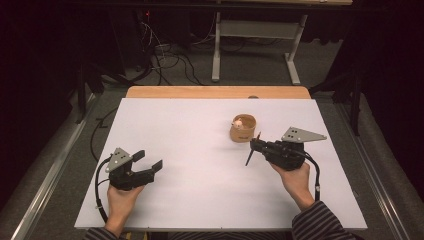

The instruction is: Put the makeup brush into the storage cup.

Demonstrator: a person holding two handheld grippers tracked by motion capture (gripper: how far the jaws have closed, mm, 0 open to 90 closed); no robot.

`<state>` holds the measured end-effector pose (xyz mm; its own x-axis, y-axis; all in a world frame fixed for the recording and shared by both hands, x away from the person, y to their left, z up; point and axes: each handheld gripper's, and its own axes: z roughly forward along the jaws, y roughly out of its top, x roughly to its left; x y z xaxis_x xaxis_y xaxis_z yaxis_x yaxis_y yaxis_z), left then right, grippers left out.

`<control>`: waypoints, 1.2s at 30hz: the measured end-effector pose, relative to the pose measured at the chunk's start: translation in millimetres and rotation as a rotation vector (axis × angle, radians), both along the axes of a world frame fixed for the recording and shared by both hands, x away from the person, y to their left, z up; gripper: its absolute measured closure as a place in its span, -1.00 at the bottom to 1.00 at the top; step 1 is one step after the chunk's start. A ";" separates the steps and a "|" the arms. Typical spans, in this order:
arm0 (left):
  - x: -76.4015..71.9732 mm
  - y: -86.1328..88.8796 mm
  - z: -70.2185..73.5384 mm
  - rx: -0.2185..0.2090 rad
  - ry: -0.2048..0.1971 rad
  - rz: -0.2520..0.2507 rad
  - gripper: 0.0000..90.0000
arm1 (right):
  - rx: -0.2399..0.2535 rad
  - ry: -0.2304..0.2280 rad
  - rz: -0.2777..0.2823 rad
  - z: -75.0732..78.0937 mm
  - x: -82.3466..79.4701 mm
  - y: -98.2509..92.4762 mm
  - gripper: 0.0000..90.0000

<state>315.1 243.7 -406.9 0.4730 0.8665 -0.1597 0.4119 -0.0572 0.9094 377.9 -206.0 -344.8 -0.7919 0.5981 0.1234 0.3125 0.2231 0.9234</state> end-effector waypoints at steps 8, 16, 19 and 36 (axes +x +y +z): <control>-1.7 -0.2 1.3 0.000 -0.011 -0.001 -0.45 | -0.007 -0.002 -0.021 2.9 4.2 -1.4 0.90; -1.9 -0.2 1.7 -0.004 -0.015 -0.001 -0.44 | -0.004 -0.005 -0.040 7.6 11.3 -5.0 0.90; -1.8 -0.1 1.6 -0.001 -0.013 0.000 -0.44 | -0.008 -0.009 -0.045 11.0 13.9 -5.3 0.90; -1.1 -0.6 1.2 -0.005 -0.010 -0.007 -0.44 | -0.034 -0.021 -0.062 24.3 25.6 -4.6 0.90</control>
<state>314.0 243.2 -405.6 0.4808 0.8623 -0.1592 0.4024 -0.0557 0.9137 403.5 -210.7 -320.6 -0.7553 0.6497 0.0859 0.3071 0.2351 0.9222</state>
